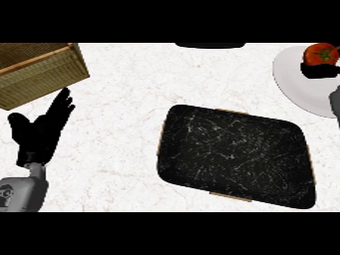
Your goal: Pick the tomato from the tray and place it in the plate
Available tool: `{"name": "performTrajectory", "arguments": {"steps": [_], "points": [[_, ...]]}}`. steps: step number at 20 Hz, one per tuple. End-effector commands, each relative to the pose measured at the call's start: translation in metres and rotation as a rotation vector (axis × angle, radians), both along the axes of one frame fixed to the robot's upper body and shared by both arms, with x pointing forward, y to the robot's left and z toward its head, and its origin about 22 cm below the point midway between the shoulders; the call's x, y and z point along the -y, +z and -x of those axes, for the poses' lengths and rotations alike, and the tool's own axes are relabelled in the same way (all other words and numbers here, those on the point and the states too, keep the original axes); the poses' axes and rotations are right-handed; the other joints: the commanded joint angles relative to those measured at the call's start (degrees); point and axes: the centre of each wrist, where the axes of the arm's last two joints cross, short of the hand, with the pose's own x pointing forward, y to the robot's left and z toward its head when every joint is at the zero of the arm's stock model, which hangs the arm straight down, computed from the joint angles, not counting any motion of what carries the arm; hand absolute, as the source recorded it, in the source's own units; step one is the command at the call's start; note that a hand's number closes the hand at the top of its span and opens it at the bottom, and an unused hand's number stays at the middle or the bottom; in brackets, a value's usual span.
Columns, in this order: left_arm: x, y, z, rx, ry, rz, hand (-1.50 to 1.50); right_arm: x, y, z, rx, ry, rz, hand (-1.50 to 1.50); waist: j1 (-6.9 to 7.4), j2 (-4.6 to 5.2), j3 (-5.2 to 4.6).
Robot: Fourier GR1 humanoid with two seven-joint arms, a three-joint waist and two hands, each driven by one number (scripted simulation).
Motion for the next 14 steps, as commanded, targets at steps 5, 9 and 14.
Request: {"name": "performTrajectory", "arguments": {"steps": [5, 9, 14], "points": [[0.027, 0.005, -0.011, -0.001, -0.039, 0.011, 0.0, 0.063, -0.03, 0.027, -0.247, 0.002, 0.049, 1.5, 1.18, 0.82, 0.15], [0.004, 0.005, -0.011, 0.009, -0.035, 0.001, 0.0, 0.063, -0.034, 0.027, -0.233, 0.015, -0.223, -1.5, 1.57, 0.92, 0.19], [0.012, -0.008, -0.005, 0.02, -0.009, -0.016, 0.0, 0.077, -0.038, 0.037, -0.181, 0.15, -0.153, -1.5, 1.17, 0.56, 0.16]]}}
